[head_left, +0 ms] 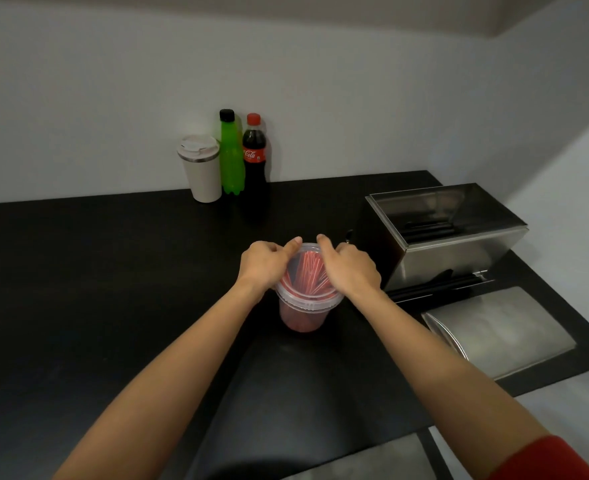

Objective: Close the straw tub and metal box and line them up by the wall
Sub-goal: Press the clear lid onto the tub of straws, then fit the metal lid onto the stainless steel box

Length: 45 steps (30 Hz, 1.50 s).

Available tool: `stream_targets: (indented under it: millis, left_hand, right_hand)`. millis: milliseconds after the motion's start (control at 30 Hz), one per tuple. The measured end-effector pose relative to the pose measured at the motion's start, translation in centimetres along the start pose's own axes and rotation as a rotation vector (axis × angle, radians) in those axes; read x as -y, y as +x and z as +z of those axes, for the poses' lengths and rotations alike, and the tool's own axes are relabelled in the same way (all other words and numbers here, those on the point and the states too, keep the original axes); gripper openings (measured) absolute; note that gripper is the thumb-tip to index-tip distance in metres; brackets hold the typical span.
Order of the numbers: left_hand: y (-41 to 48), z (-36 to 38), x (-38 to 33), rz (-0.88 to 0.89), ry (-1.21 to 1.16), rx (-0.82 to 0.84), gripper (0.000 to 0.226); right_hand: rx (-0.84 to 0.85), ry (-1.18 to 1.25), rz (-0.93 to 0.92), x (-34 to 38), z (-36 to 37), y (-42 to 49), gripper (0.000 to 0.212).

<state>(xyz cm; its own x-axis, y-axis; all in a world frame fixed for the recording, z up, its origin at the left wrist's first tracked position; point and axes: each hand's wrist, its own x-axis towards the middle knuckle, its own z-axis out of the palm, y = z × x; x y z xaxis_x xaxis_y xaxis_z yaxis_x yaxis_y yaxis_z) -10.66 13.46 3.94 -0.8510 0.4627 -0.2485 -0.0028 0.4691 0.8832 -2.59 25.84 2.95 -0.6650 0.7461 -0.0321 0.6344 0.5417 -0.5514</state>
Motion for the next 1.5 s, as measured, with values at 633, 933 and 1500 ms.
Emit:
stream_targets:
  millis: [633, 933, 1500]
  left_hand:
    - [-0.4, 0.1, -0.1, 0.046, 0.044, -0.073, 0.039]
    - [-0.8, -1.4, -1.7, 0.08, 0.137, -0.121, 0.025]
    - [-10.3, 7.7, -7.6, 0.53, 0.087, -0.135, 0.026]
  right_hand:
    - [-0.089, -0.046, 0.007, 0.7, -0.5, -0.6, 0.043]
    - [0.063, 0.062, -0.102, 1.2, -2.6, -0.6, 0.037]
    - [-0.215, 0.206, -0.319, -8.8, -11.9, -6.9, 0.013]
